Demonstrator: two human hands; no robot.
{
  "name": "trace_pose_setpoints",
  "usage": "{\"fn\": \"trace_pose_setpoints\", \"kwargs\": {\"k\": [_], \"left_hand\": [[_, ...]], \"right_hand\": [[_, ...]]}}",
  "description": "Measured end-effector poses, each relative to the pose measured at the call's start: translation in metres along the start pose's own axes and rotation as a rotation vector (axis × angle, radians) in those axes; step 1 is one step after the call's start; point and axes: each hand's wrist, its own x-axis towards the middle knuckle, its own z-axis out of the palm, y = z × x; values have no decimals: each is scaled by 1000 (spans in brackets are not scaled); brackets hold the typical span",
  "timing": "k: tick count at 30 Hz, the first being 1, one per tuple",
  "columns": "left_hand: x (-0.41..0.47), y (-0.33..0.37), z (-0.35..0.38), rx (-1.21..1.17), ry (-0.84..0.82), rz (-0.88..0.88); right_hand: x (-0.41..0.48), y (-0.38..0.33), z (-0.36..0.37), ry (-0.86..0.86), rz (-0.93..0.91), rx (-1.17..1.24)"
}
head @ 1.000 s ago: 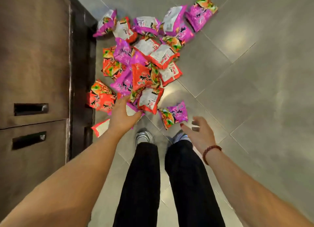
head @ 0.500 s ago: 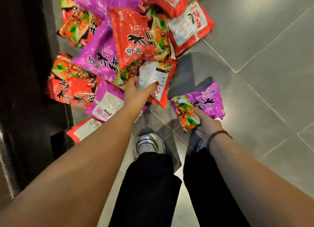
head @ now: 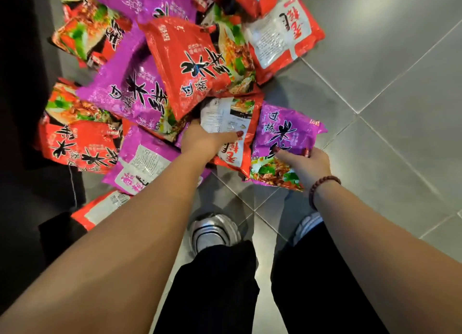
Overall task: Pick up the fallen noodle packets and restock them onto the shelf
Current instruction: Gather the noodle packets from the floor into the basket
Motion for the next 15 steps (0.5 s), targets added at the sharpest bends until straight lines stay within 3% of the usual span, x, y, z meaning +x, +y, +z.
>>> {"fn": "trace_pose_setpoints", "kwargs": {"k": [7,15], "left_hand": [[-60,-3,-21,-255,-222,-26],[-211,28,-77,-335,-209,75]], "right_hand": [[-50,-19,-40,-88,16,-49],[-182,-86,-93,-144,-80,-151]]}}
